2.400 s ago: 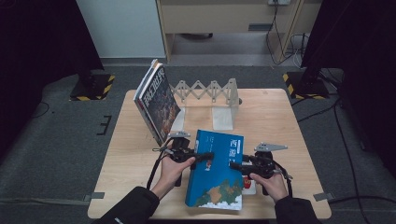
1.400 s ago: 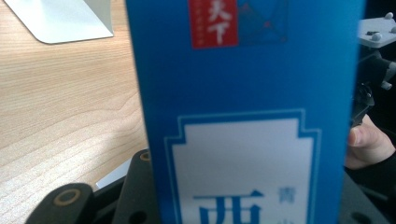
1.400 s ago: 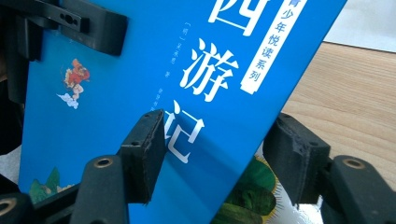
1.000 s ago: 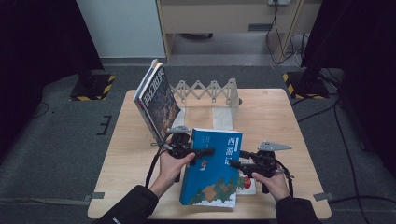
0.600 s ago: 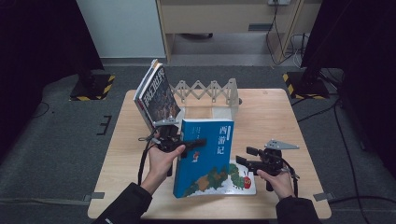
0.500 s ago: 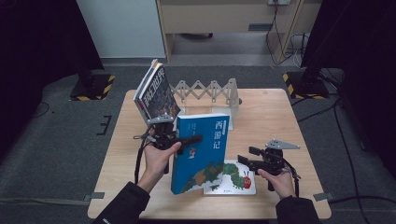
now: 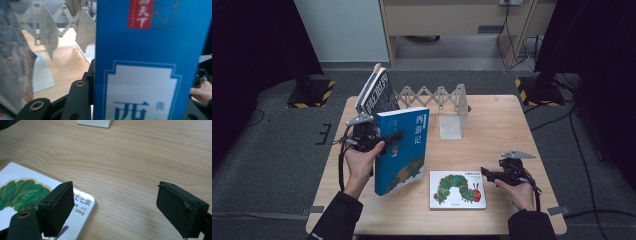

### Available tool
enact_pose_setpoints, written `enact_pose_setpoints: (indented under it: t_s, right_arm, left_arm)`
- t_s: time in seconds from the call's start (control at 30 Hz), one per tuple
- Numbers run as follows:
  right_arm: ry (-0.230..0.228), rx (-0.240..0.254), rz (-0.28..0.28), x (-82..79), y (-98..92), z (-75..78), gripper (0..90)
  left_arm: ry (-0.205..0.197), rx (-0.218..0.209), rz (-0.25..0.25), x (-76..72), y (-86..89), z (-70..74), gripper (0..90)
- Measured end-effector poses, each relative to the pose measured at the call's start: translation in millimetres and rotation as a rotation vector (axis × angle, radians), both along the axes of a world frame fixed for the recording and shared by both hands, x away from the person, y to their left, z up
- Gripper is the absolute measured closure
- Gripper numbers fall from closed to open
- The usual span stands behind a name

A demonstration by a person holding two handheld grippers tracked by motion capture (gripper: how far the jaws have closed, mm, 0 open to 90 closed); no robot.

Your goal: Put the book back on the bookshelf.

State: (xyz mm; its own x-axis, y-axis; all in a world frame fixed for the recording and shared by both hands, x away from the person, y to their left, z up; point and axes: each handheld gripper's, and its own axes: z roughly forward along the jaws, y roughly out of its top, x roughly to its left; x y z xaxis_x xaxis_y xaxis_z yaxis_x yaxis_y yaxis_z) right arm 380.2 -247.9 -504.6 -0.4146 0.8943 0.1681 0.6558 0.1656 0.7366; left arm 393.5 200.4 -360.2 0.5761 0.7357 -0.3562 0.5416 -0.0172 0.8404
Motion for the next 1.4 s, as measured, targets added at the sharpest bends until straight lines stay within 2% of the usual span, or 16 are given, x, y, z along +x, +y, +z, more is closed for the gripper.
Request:
enact_pose_setpoints:
  t_s: [0.2, 0.27, 0.47, 0.57, 0.73, 0.93, 1.07, 1.13, 1.3, 1.4]
  right_arm:
    - [0.006, -0.037, -0.028, 2.0, -7.4, -3.3, 12.3]
    - [0.006, -0.073, -0.028, 2.8, -8.8, -6.2, 11.7]
    - [0.027, -0.108, -0.045, 5.9, -13.7, -13.3, 10.8]
    - [0.028, -0.114, -0.050, 5.8, -14.2, -14.3, 10.3]
    - [0.023, -0.125, -0.059, 8.0, -17.0, -16.3, 9.8]
    - [0.015, -0.125, -0.058, 8.7, -18.7, -17.0, 9.6]
    - [0.014, -0.124, -0.051, 9.0, -18.6, -17.3, 9.6]
    - [0.016, -0.123, -0.050, 9.3, -18.5, -17.6, 9.6]
    - [0.011, -0.122, -0.049, 8.7, -18.9, -17.6, 9.6]
    - [0.011, -0.119, -0.044, 9.1, -19.1, -17.3, 9.7]
  left_arm:
    - [-0.022, 0.006, 0.041, 4.0, 3.6, 8.0, 60.5]
    - [-0.035, 0.009, 0.051, 6.1, 2.1, 11.0, 60.5]
    - [-0.045, 0.008, 0.064, 17.9, -9.4, 13.6, 60.5]
    - [-0.045, 0.015, 0.068, 25.1, -18.2, 14.0, 60.5]
    - [-0.085, 0.048, 0.077, 39.4, -34.5, 17.6, 60.6]
    - [-0.116, 0.032, 0.127, 57.4, -39.7, 20.4, 60.6]
    - [-0.159, 0.083, 0.155, 64.6, -49.2, 20.0, 60.6]
    - [-0.161, 0.085, 0.160, 68.4, -52.8, 18.6, 60.5]
    - [-0.138, 0.033, 0.168, 82.1, -54.8, 14.0, 60.7]
    - [-0.149, 0.058, 0.178, 90.0, -61.1, 13.9, 60.7]
